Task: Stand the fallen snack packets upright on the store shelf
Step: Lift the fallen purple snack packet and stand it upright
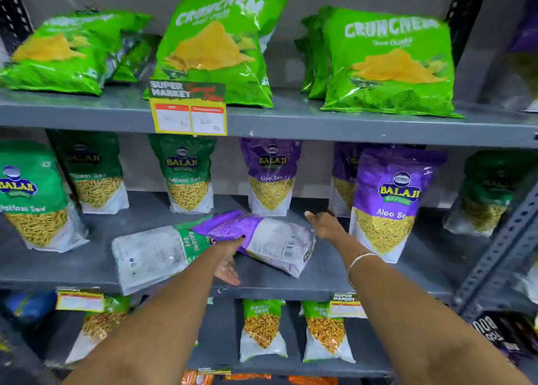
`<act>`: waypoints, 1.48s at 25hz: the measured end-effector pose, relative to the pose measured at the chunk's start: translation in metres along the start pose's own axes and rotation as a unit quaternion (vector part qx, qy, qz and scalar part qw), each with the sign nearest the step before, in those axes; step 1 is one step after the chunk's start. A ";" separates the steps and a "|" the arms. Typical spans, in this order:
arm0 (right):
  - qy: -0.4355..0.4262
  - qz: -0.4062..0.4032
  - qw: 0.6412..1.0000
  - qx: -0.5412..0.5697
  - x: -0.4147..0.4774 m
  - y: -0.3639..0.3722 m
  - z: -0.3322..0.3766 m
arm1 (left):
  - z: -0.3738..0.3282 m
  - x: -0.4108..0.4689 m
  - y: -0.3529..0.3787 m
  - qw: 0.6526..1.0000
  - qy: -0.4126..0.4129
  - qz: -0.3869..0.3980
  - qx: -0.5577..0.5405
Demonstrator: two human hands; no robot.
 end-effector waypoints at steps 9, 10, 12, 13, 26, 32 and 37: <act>0.064 0.172 0.964 0.191 0.036 0.026 -0.022 | -0.007 0.024 0.040 0.981 0.029 0.052 -0.182; 0.069 0.198 0.962 0.176 0.035 0.023 -0.024 | -0.007 0.021 0.037 0.983 0.023 0.052 -0.174; 0.070 0.247 0.957 0.137 0.027 0.018 -0.020 | -0.004 0.014 0.032 0.988 0.023 0.054 -0.146; 0.073 0.264 0.954 0.118 0.022 0.017 -0.017 | -0.003 0.012 0.028 0.988 0.024 0.056 -0.139; 0.027 0.142 0.961 0.237 -0.012 0.020 0.030 | -0.054 -0.011 -0.022 0.963 0.267 -0.017 -0.027; 0.031 -0.068 0.959 0.272 -0.001 0.054 0.007 | -0.083 0.021 0.004 0.916 0.388 -0.084 0.056; 0.037 -0.094 0.957 0.271 0.003 0.080 -0.005 | -0.077 0.051 0.010 0.914 0.391 -0.077 0.079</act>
Point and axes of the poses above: each hand's wrist, its own x-axis towards the middle knuckle, its own y-axis out of the palm, z = x × y, the point moved 2 cm from there along x, towards the middle knuckle, and after that the axes turned 9 degrees about -z, right-handed, at the moved point
